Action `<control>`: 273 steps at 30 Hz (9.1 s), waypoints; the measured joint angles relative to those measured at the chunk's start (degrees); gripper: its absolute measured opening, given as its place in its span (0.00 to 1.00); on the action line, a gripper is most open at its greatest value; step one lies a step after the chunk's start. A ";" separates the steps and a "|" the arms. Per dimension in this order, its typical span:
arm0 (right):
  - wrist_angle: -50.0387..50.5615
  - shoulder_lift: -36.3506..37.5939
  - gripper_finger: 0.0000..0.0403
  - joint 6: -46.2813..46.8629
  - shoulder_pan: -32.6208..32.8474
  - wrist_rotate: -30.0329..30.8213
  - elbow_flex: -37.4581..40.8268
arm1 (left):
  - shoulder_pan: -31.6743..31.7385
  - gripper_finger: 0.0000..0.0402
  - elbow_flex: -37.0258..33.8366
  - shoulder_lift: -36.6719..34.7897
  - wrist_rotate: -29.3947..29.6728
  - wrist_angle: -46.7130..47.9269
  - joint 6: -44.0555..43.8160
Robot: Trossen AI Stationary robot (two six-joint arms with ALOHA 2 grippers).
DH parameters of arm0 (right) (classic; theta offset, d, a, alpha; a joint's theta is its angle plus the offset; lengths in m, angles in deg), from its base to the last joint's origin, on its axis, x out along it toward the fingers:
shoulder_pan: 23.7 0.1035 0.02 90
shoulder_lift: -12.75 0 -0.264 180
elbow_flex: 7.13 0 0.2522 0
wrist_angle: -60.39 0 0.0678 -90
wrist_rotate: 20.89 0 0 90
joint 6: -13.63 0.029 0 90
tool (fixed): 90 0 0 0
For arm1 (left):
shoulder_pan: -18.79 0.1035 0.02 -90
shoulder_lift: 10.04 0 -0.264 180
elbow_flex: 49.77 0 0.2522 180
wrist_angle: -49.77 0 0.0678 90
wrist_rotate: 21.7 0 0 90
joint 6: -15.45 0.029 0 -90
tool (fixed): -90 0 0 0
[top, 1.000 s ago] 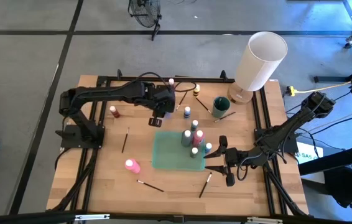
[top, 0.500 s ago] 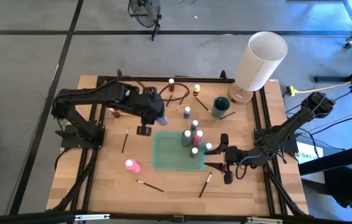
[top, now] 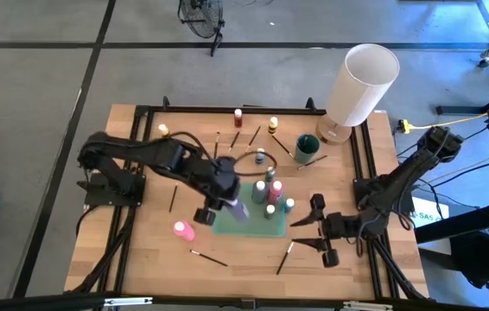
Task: Pick & Place Paint Supplies
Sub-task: Put the big blue paint bottle into the light green bin, then put the black eyeshadow brush into the green cup
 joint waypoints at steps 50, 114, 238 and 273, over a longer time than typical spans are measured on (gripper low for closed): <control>-2.87 -22.31 0.45 -16.19 12.37 -0.62 -27.23 | 5.03 0.29 -0.04 18.64 3.38 -9.34 11.06; 31.19 -20.62 0.43 24.03 12.73 12.76 -33.06 | -6.44 0.48 0.00 -2.11 10.47 13.68 -10.08; 84.70 -37.83 0.67 119.96 -14.99 -42.45 -34.42 | -43.15 0.47 -0.07 -4.64 33.22 22.67 -27.91; 81.42 -37.87 0.67 115.02 -15.18 -40.68 -34.95 | -43.15 0.47 -5.55 -5.25 33.62 22.67 -25.03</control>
